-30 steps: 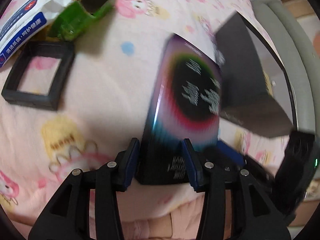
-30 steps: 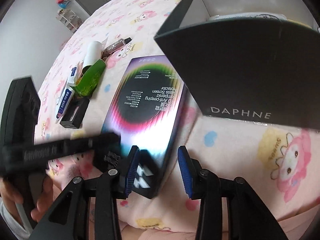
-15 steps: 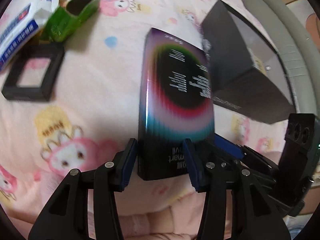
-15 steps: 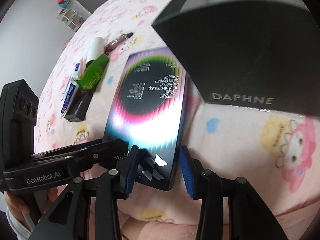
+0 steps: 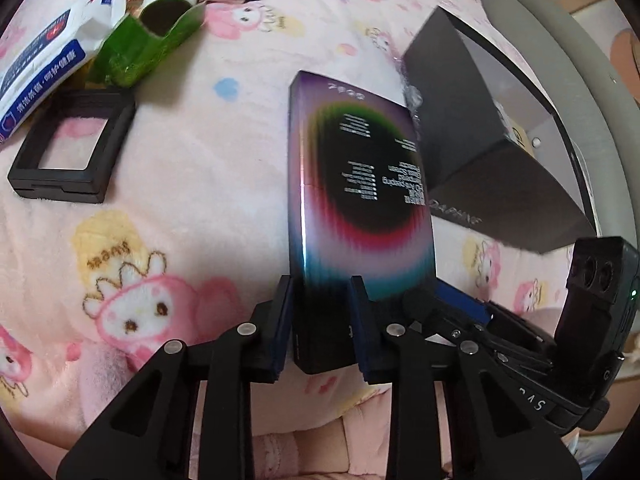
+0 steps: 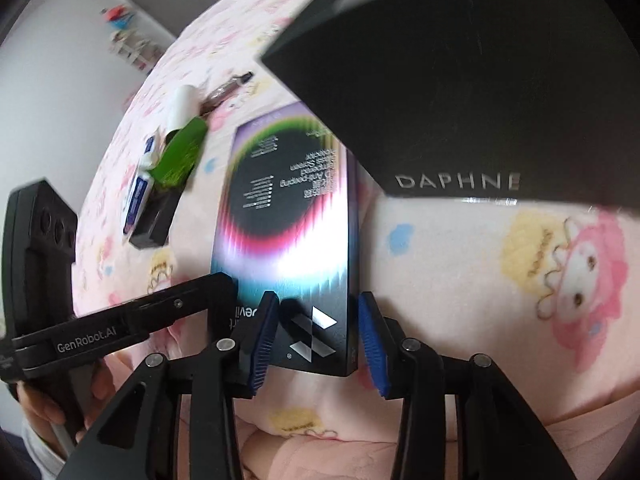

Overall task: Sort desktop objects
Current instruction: 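Carry the held Smart Devil box with the left gripper toward the shoebox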

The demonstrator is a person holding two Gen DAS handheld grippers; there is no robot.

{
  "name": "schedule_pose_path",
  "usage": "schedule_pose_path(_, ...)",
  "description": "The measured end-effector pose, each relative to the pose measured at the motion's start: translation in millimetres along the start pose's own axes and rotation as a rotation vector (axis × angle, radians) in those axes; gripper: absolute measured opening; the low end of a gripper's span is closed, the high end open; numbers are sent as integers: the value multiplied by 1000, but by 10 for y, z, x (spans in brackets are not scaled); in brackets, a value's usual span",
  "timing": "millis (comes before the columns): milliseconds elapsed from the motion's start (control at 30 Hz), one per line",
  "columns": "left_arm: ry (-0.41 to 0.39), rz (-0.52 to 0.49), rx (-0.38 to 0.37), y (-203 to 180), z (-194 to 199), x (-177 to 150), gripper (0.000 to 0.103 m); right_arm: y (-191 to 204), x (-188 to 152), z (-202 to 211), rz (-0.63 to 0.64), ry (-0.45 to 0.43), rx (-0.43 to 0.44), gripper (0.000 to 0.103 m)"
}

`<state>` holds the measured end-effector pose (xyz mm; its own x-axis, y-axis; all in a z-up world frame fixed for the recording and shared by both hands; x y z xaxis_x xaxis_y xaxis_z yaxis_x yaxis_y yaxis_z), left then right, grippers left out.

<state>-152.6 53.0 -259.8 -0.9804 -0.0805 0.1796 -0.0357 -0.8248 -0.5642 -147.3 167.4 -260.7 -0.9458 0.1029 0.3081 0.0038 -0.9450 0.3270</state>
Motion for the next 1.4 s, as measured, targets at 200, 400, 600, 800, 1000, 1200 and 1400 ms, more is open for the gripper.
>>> schedule_pose_path(200, 20, 73, 5, 144, -66, -16, 45, -5, -44, -14, 39, 40, -23, 37)
schedule_pose_path(400, -40, 63, -1, 163, -1, 96, 36, -126, 55, -69, -72, 2, 25, 37)
schedule_pose_path(600, -25, 36, -11, 68, 44, -28, 38, -9, -18, 38, 3, 12, 28, 38)
schedule_pose_path(800, -13, 17, 40, 11, -30, -122, 38, 55, -179, 26, 96, 45, -36, 38)
schedule_pose_path(1000, 10, 61, 0, 58, -114, -118, 53, -51, -117, -46, 5, 32, -13, 39)
schedule_pose_path(1200, -19, 11, -31, -101, 2, -177, 54, 31, -127, 9, 46, 5, -18, 38)
schedule_pose_path(1400, -95, -5, -114, -278, 258, -217, 52, 85, -79, 413, 88, -105, -29, 37)
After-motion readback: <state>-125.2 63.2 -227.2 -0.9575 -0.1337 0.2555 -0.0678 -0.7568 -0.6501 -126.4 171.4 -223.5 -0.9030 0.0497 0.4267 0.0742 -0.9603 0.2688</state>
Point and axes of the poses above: each gripper's, at about its wrist camera, not at the fingertips, and z roughly against the way its jaws point, y to its left, x to its top, the point moved 9 cm from there along -z, roughly the way its jaws point, and after that the axes turned 7 degrees about -x, right-handed, at the moved point
